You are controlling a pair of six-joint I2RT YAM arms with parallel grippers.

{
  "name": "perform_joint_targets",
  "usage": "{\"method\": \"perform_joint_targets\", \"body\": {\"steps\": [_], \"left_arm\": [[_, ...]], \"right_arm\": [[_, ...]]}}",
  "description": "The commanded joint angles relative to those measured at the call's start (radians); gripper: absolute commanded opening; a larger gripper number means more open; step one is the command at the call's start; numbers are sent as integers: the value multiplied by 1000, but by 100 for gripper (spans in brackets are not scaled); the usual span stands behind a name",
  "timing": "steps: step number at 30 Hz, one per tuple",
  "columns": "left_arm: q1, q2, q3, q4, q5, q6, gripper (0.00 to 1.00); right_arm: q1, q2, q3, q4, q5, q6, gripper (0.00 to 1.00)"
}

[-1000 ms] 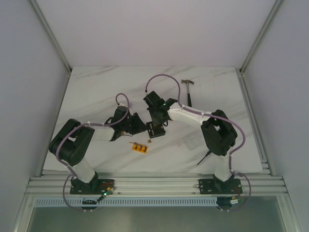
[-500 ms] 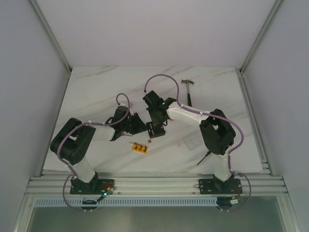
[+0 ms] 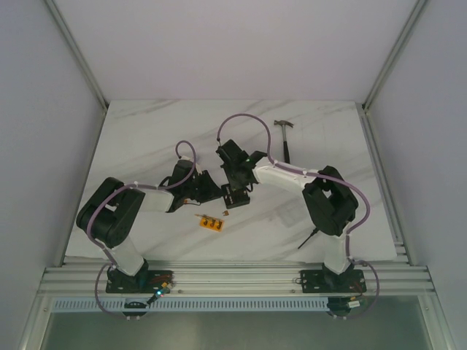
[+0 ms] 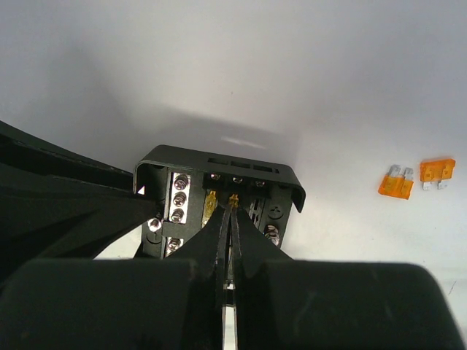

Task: Snap on the fuse box
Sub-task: Install the fuse at the fuse box base.

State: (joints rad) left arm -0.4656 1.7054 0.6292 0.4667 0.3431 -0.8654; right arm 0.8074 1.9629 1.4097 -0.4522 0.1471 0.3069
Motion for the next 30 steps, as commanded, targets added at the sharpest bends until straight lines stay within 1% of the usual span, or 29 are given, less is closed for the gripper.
{"method": "perform_joint_targets", "body": {"steps": [1, 5, 10, 15, 21, 27, 30], "left_arm": [[0, 38, -11, -61, -30, 7, 35], [1, 29, -15, -62, -34, 8, 35], [1, 30, -14, -62, -31, 8, 35], [1, 20, -22, -63, -36, 6, 35], [1, 16, -22, -71, -35, 9, 35], [0, 16, -24, -72, -32, 8, 35], [-2, 13, -28, -73, -31, 6, 35]], "right_arm": [[28, 218, -109, -209, -53, -16, 0], [32, 205, -155, -224, -8, 8, 0], [30, 172, -228, -223, -5, 14, 0], [30, 181, -242, -243, -11, 8, 0], [29, 147, -285, -277, -8, 3, 0], [33, 143, -285, -305, -6, -4, 0], [33, 139, -287, -303, -29, -14, 0]]}}
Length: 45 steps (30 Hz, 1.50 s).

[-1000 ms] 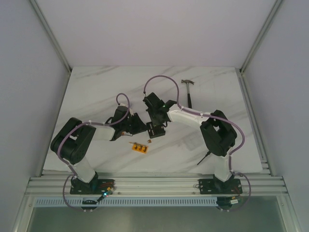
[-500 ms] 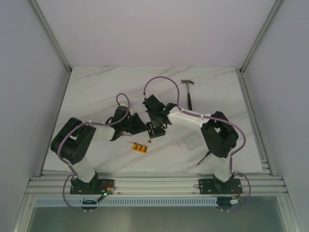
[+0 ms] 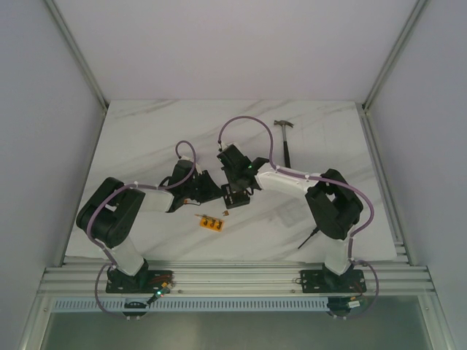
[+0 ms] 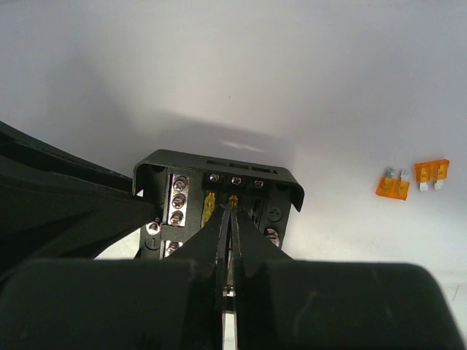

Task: Snap on the fuse box
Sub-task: Install the fuse at the fuse box base.

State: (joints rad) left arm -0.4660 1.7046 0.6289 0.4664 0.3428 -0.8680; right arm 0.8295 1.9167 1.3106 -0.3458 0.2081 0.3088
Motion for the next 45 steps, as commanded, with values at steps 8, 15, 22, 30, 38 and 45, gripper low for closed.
{"method": "perform_joint_targets", "body": {"steps": [8, 15, 22, 30, 38, 45], "left_arm": [[-21, -10, -27, -71, -14, 8, 35], [-25, -34, -30, -71, -23, 9, 35], [-28, -46, -33, -59, -20, 4, 36], [-33, -32, -43, -13, 3, -20, 37], [-40, -24, -43, -7, 9, -21, 37], [-41, -23, -44, -10, 6, -20, 37]], "right_arm": [[16, 87, -62, -353, -142, -1, 1], [2, 92, 193, -353, -112, 10, 11], [-8, 59, 342, -309, -93, 50, 18], [-32, 90, 402, -442, -75, 131, 26], [-54, 129, 370, -464, -114, 155, 24], [-56, 151, 349, -474, -153, 152, 18]]}}
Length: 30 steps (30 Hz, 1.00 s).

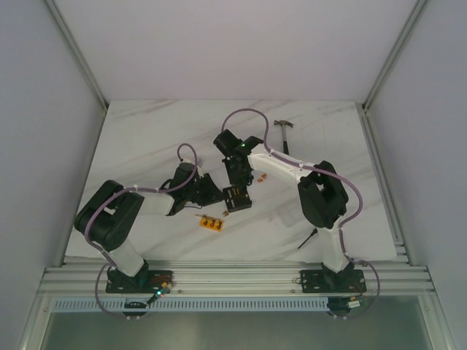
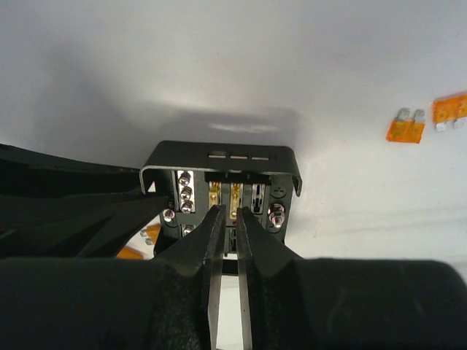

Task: Snap on the fuse box
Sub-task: Install the fuse at the fuse box base.

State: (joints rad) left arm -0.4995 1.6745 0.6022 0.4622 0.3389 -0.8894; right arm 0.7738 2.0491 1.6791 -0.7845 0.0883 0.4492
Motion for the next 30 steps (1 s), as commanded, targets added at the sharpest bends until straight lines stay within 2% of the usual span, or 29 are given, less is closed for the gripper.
{"method": "perform_joint_targets", "body": {"steps": [1, 11, 20, 30], "left_arm": [[-7, 8, -16, -7, 9, 1, 37], [-7, 13, -12, -11, 9, -1, 37], [-7, 11, -11, -16, 3, 0, 36], [-8, 19, -10, -14, 0, -5, 36]], "right_arm": [[-1, 21, -24, -37, -40, 10, 17], [-1, 31, -37, -54, -41, 0, 12], [2, 65, -84, -66, -76, -19, 0], [10, 136, -172, -68, -30, -46, 0]]}}
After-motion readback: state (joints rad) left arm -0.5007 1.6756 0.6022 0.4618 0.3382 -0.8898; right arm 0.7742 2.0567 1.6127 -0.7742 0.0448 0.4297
